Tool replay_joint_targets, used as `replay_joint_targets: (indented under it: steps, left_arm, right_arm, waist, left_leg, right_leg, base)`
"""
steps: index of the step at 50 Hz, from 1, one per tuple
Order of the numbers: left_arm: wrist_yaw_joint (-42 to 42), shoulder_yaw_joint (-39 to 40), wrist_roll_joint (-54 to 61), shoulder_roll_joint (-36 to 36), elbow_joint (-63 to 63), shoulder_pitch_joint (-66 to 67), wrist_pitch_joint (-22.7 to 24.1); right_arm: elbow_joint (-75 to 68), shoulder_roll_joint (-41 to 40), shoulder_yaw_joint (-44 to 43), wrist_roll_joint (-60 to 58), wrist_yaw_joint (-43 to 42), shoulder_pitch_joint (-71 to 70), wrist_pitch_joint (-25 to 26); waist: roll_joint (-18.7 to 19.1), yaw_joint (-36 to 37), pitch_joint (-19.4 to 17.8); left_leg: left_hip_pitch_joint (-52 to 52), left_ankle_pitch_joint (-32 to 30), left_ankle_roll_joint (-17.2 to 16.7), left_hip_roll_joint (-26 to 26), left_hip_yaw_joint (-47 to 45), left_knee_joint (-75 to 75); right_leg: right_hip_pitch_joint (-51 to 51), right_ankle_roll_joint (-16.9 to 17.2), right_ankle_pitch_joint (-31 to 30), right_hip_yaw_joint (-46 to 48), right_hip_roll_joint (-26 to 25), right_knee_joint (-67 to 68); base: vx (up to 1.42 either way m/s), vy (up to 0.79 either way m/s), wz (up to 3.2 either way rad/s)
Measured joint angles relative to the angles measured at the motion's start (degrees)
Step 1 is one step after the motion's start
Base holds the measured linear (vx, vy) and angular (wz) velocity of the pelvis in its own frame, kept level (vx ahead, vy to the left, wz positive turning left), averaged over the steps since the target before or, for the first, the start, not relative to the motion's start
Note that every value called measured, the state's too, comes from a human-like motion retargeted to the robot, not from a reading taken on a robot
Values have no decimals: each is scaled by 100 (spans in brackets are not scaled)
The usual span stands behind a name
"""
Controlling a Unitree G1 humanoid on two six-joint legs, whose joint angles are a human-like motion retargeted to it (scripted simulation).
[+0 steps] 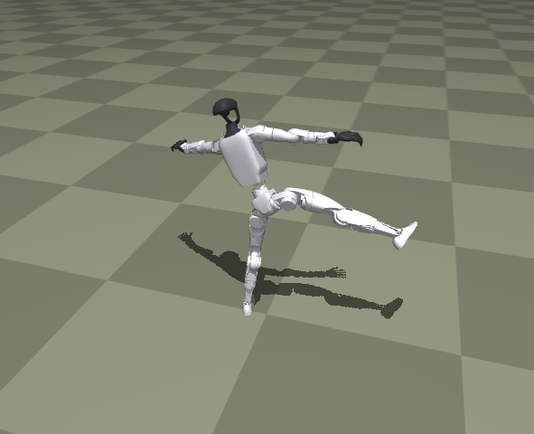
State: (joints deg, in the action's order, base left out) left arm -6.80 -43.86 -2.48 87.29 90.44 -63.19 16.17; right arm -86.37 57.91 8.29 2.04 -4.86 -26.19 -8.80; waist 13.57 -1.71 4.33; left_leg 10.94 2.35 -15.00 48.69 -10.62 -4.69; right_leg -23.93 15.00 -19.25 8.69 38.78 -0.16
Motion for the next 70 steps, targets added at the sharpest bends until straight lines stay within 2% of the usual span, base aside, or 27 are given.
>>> replay_joint_targets:
  steps: [5,13,18,20,25,30,33,38,42,46,50,56,60,65,70]
  left_arm:
    - [-309,-1523,-214,-3,75,-1372,215]
    - [-544,-3376,-392,-60,184,-3089,298]
    - [-460,-3635,-457,17,193,-3421,273]
    - [-401,-3635,-415,-60,270,-3448,215]
    - [-338,-3599,-352,108,213,-3364,151]
    - [-191,-2977,-438,203,170,-2774,15]
    - [-99,-2287,-662,149,189,-2145,-76]
    - [-136,-396,-1051,-276,177,-213,-180]
    - [-250,1402,-1007,-926,-38,1839,-217]
    - [-259,2563,-779,-1822,-298,3297,-202]
    - [-202,3082,-779,-2932,-486,4177,-219]
    - [2,3217,-1114,-4695,-617,4884,-323]
    - [50,3114,-1285,-5681,-623,5158,-387]
    - [20,2886,-1208,-6626,-718,5492,-452]
    - [-180,2614,-877,-7259,-980,5645,-446]
  right_arm:
    - [-87,406,497,-400,-479,-258,-152]
    - [-47,1351,885,-665,-1071,-704,-216]
    - [-37,1795,1152,-742,-998,-1077,-225]
    - [14,1999,1269,-756,-989,-1259,-231]
    - [12,1996,1278,-636,-964,-1361,-230]
    - [109,1665,825,-517,-900,-998,-182]
    - [252,1353,414,-579,-832,-597,-170]
    - [721,807,-180,-810,-816,306,-262]
    - [1491,394,-348,-722,-873,1061,-428]
    - [2500,-102,-493,-492,-824,1765,-535]
    - [3262,-751,-514,-348,-765,2285,-641]
    - [3540,-1777,-199,-331,-547,2619,-626]
    - [3226,-2440,15,-372,-457,2620,-574]
    - [2596,-3081,218,-351,-486,2559,-552]
    - [2059,-3465,385,-108,-654,2475,-544]
  waist:
    - [27,-64,-53]
    - [-52,-34,52]
    - [-187,-2,66]
    - [-238,-11,-334]
    - [-495,1,-424]
    - [-915,72,-575]
    - [-1311,121,-657]
    - [-1925,252,-745]
    - [-2153,318,-760]
    - [-2149,332,-899]
    - [-2081,330,-843]
    - [-1687,527,-715]
    - [-1369,624,-638]
    - [-960,513,-403]
    - [-633,332,-251]
  left_leg:
    - [171,-115,0,37,140,-30]
    - [250,-89,0,21,107,-21]
    - [50,-23,0,-166,-107,18]
    - [-309,205,0,-247,-167,-263]
    - [-583,372,0,-521,-417,-362]
    - [-941,644,12,-889,-741,-472]
    - [-1075,766,136,-1336,-907,-460]
    - [-1248,941,435,-2230,-1101,-413]
    - [-1327,1013,685,-2860,-1200,-372]
    - [-1439,1087,835,-3257,-1220,-368]
    - [-1401,1045,846,-3678,-1204,-267]
    - [-1306,997,602,-4161,-1242,-251]
    - [-1169,949,325,-4363,-1179,-400]
    - [-950,793,41,-4465,-913,-480]
    - [-886,726,91,-4453,-538,-362]
  right_leg:
    - [-189,0,-57,24,385,17]
    - [-201,0,-54,4,339,41]
    - [-28,0,-19,66,123,29]
    - [398,0,61,47,10,59]
    - [733,0,179,130,-396,56]
    - [1143,0,442,294,-924,48]
    - [1371,0,688,360,-1212,-7]
    - [1794,0,1113,13,-1754,-96]
    - [2106,-60,1232,-628,-2366,-211]
    - [2491,-146,1378,-1244,-3095,-339]
    - [2629,-279,1658,-1388,-3485,-368]
    - [2627,-511,2470,-356,-3261,-248]
    - [2560,-554,2903,-121,-2990,-120]
    - [2503,-583,3093,95,-2861,-28]
    - [2615,-561,3224,519,-2917,-3]
  base:
    - [-2,0,2]
    - [0,0,0]
    - [0,0,4]
    - [-2,-1,50]
    - [0,0,6]
    - [4,-7,-13]
    - [0,-8,-9]
    - [0,-4,-2]
    - [0,-1,0]
    - [2,-7,8]
    - [4,-9,10]
    - [6,-10,-1]
    - [8,-13,16]
    - [6,-15,53]
    - [3,-15,76]
